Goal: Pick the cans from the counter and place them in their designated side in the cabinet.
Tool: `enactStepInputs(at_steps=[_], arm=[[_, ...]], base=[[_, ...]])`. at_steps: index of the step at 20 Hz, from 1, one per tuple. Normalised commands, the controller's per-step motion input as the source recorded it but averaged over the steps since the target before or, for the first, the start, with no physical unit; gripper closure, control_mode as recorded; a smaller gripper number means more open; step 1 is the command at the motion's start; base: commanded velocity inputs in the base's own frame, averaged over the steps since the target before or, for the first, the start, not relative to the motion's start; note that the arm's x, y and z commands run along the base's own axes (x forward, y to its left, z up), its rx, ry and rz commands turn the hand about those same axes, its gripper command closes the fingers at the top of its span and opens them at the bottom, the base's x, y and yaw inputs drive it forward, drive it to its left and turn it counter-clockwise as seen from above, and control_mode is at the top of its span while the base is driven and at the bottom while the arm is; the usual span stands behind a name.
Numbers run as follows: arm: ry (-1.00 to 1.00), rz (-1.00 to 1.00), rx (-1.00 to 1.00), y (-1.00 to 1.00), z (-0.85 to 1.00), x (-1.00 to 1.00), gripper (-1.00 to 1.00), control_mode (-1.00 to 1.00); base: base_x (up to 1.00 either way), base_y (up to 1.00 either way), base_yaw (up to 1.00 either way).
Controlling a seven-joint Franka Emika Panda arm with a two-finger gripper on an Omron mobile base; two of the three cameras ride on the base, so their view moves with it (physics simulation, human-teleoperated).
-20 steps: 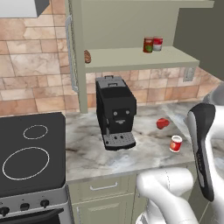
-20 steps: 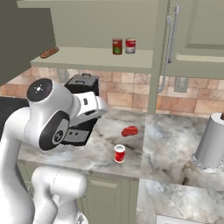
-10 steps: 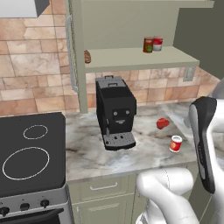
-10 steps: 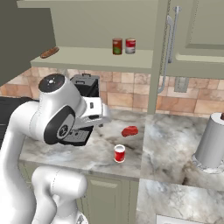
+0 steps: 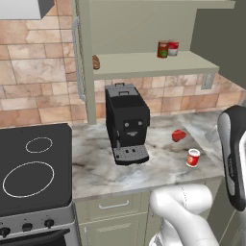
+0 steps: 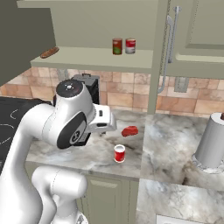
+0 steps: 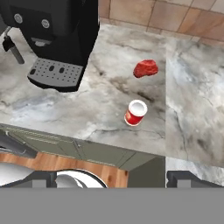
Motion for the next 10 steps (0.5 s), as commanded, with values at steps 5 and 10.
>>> enactStepInputs(at_steps=[5, 10], arm=[[0.00, -0.06, 0.00, 0.00, -0.23, 0.00, -1.00, -1.00], [0.00, -0.07, -0.01, 0.02, -0.02, 0.06, -1.00, -1.00]], base=[[0.00, 0.00, 0.00], [0.00, 0.00, 0.00]])
